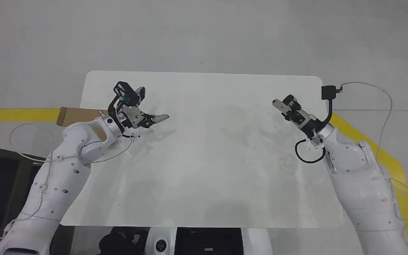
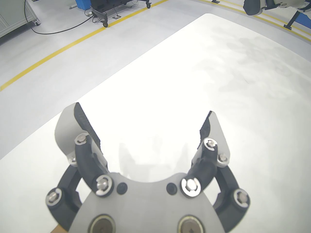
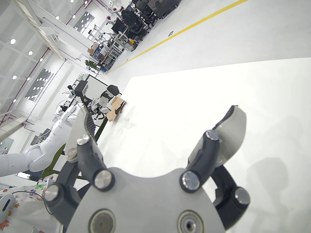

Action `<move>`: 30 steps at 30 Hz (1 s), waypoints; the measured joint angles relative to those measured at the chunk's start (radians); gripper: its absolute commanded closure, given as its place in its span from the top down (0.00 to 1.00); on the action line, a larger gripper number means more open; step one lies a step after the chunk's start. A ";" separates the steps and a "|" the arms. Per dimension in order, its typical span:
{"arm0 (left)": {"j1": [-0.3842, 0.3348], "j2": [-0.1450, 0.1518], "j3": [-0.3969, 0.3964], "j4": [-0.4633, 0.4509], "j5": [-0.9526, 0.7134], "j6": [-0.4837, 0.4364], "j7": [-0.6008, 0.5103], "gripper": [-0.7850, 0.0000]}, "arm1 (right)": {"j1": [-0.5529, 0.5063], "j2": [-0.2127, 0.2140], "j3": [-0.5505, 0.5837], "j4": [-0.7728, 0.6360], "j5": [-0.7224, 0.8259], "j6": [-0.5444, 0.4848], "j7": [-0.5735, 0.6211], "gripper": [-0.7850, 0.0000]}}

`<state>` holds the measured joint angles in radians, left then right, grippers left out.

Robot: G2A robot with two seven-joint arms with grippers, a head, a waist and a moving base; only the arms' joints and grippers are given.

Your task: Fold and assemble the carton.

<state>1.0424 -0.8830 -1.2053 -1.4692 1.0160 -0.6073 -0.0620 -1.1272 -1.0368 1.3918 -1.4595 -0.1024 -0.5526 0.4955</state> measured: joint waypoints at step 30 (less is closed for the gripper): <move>0.112 -0.008 -0.198 0.014 -0.769 0.093 -0.150 1.00 | 0.000 0.000 0.000 0.000 0.000 0.000 0.000 1.00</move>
<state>1.1540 -0.8906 -1.4037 -1.4557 0.2474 -0.5141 -0.2116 -1.1272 -1.0368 1.3918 -1.4595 -0.1024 -0.5526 0.4955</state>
